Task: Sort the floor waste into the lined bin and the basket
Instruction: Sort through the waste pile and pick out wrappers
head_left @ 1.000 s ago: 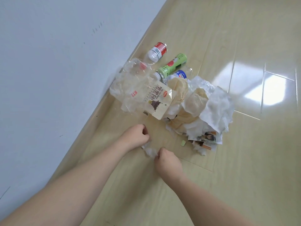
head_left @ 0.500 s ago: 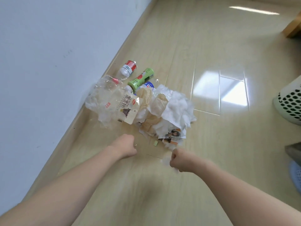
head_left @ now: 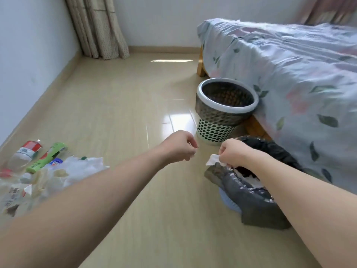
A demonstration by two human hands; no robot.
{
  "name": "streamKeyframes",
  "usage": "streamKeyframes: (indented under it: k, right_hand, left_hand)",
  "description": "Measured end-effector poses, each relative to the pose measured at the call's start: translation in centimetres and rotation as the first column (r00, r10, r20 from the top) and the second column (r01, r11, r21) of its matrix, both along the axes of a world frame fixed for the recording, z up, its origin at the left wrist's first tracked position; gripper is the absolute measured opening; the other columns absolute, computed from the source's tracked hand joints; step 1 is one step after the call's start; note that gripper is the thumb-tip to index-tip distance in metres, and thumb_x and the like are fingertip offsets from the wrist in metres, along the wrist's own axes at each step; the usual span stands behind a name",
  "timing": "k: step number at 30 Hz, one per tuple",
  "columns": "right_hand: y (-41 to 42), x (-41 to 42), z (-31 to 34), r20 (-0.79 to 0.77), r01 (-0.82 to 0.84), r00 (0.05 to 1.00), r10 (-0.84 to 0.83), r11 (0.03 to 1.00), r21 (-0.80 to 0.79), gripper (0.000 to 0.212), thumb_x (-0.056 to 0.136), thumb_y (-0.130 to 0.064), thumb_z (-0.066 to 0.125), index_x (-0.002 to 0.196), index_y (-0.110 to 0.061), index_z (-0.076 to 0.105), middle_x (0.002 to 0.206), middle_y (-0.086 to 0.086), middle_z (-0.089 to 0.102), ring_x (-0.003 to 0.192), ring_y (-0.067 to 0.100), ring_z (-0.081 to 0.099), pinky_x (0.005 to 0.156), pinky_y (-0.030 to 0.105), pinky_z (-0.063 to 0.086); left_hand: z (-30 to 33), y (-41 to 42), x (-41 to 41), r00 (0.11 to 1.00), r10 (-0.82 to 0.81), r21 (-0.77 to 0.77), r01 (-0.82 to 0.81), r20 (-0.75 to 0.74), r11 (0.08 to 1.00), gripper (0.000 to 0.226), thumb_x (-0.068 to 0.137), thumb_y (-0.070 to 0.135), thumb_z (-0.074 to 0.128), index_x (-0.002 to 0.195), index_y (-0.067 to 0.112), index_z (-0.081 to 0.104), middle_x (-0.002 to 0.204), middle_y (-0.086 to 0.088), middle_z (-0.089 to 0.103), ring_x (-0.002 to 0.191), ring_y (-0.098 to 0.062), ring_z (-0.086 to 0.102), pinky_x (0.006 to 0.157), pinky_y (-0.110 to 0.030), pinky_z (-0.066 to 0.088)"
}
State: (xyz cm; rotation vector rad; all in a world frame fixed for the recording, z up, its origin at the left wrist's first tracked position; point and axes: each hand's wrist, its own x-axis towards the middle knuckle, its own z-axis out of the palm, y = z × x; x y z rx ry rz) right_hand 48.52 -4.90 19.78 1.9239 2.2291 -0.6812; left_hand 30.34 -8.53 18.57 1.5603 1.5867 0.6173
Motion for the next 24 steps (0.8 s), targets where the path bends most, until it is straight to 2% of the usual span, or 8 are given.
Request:
streamKeyframes:
  k: [4, 6, 8, 11, 14, 18, 22, 24]
  right_hand:
    - [1.6, 10.2, 0.4, 0.018, 0.223, 0.974, -0.225, 0.973, 0.06, 0.018, 0.081, -0.004, 0.054, 0.093, -0.004, 0.067, 0.077, 0.01, 0.062, 0.068, 0.027, 0.058, 0.059, 0.026, 0.048]
    - [1.3, 13.0, -0.2, 0.043, 0.294, 0.954, -0.296, 0.954, 0.051, 0.009, 0.081, -0.007, 0.054, 0.076, -0.005, 0.061, 0.068, 0.008, 0.053, 0.06, 0.024, 0.049, 0.054, 0.025, 0.04]
    - [1.1, 14.1, -1.2, 0.039, 0.328, 0.943, -0.33, 0.943, 0.046, 0.026, 0.081, -0.006, 0.053, 0.057, -0.011, 0.042, 0.058, 0.004, 0.041, 0.051, 0.02, 0.039, 0.046, 0.024, 0.03]
    - [1.2, 13.7, -2.1, -0.02, 0.319, 0.948, -0.318, 0.947, 0.049, 0.03, 0.081, -0.004, 0.051, 0.056, -0.013, 0.037, 0.057, 0.002, 0.038, 0.05, 0.018, 0.038, 0.043, 0.023, 0.027]
    - [1.6, 10.3, -1.5, -0.089, 0.226, 0.972, -0.218, 0.97, 0.088, 0.007, 0.087, -0.011, 0.052, 0.084, -0.012, 0.057, 0.081, 0.005, 0.059, 0.072, 0.02, 0.057, 0.058, 0.024, 0.042]
    - [2.0, 0.5, -1.1, -0.19, 0.047, 0.982, -0.015, 0.985, 0.164, 0.027, 0.09, -0.018, 0.048, 0.115, -0.012, 0.058, 0.113, 0.006, 0.061, 0.102, 0.024, 0.057, 0.087, 0.034, 0.05]
    - [-0.3, -13.0, -2.0, -0.254, -0.171, 0.948, 0.192, 0.98, 0.103, 0.039, 0.088, -0.02, 0.048, 0.126, -0.017, 0.054, 0.124, 0.004, 0.056, 0.106, 0.019, 0.054, 0.084, 0.028, 0.046]
    - [-2.3, -19.8, -3.4, -0.279, -0.278, 0.916, 0.29, 0.957, 0.083, 0.039, 0.087, -0.021, 0.048, 0.126, -0.019, 0.054, 0.124, 0.002, 0.056, 0.104, 0.018, 0.054, 0.081, 0.026, 0.044]
  left_hand:
    - [-0.5, 2.9, 10.7, 0.995, -0.083, 0.041, 0.086, -0.054, 0.996, 0.019, 0.081, 0.005, 0.051, 0.084, 0.013, 0.068, 0.075, 0.0, 0.067, 0.07, -0.017, 0.066, 0.058, -0.027, 0.054]
    - [-1.5, 3.5, 14.4, 0.99, -0.112, 0.051, 0.116, -0.082, 0.992, 0.018, 0.082, 0.008, 0.052, 0.082, 0.012, 0.069, 0.08, 0.0, 0.067, 0.073, -0.02, 0.065, 0.069, -0.036, 0.059]
    - [-2.1, 3.7, 16.0, 0.979, -0.139, 0.056, 0.149, -0.149, 0.987, 0.012, 0.083, 0.012, 0.052, 0.079, 0.016, 0.063, 0.079, -0.002, 0.063, 0.067, -0.021, 0.06, 0.074, -0.043, 0.059]
    - [-1.4, 4.0, 15.5, 0.979, -0.118, 0.05, 0.128, -0.169, 0.991, 0.021, 0.089, 0.014, 0.048, 0.089, 0.01, 0.069, 0.089, -0.007, 0.068, 0.079, -0.024, 0.067, 0.077, -0.042, 0.059]
    - [-0.1, 4.2, 10.3, 0.988, -0.013, 0.076, 0.025, -0.151, 0.997, 0.023, 0.089, 0.014, 0.043, 0.088, 0.014, 0.067, 0.091, -0.005, 0.068, 0.082, -0.024, 0.068, 0.077, -0.042, 0.059]
    - [1.2, 2.0, -2.4, 0.949, 0.132, 0.1, -0.107, -0.286, 0.989, 0.023, 0.089, 0.016, 0.045, 0.097, 0.017, 0.067, 0.097, -0.002, 0.068, 0.086, -0.021, 0.066, 0.076, -0.034, 0.056]
    - [0.7, -4.5, -17.4, 0.857, 0.316, 0.067, -0.317, -0.407, 0.946, 0.02, 0.09, 0.015, 0.049, 0.101, 0.018, 0.065, 0.096, 0.0, 0.067, 0.083, -0.019, 0.06, 0.069, -0.027, 0.045]
    - [-0.7, -8.8, -24.5, 0.797, 0.438, 0.034, -0.468, -0.416, 0.883, 0.015, 0.087, 0.014, 0.053, 0.094, 0.02, 0.065, 0.092, -0.001, 0.068, 0.083, -0.023, 0.063, 0.073, -0.031, 0.051]
